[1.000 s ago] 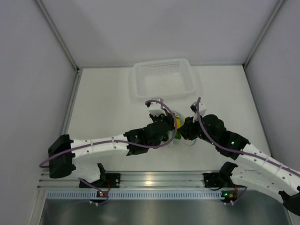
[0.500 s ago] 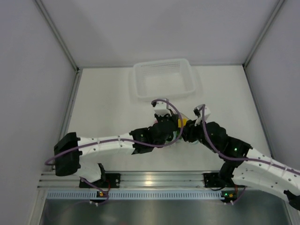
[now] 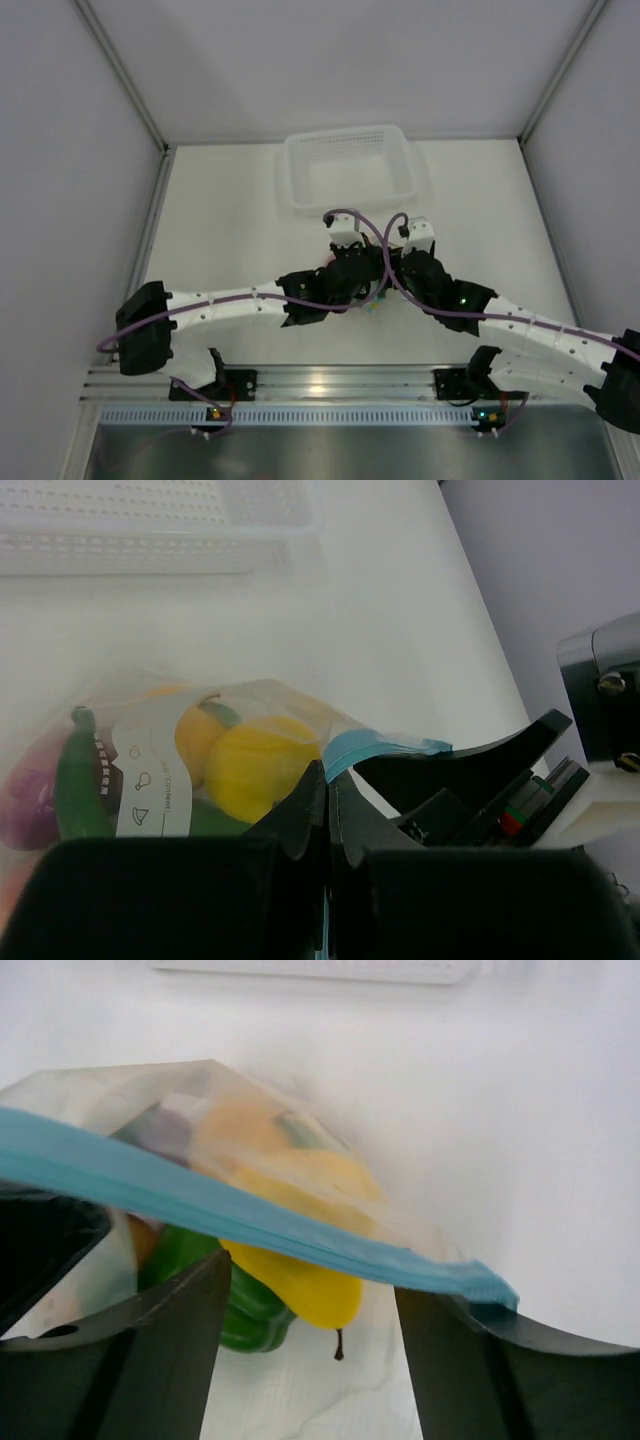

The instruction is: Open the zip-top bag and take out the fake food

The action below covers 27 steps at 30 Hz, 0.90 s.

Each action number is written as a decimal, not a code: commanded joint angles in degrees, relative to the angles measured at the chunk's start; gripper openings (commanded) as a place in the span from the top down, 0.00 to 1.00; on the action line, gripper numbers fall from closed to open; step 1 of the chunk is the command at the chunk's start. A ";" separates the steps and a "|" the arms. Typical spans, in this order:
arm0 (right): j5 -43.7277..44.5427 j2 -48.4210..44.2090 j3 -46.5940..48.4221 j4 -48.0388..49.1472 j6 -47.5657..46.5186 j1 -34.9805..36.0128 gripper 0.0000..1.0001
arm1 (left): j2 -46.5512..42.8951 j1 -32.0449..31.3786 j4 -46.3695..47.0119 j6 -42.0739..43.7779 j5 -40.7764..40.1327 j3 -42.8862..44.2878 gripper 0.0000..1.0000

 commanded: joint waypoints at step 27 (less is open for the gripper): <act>0.78 -5.15 16.06 -34.54 -0.79 -6.38 0.34 | -10.82 -1.60 4.92 -17.58 9.22 -5.20 1.00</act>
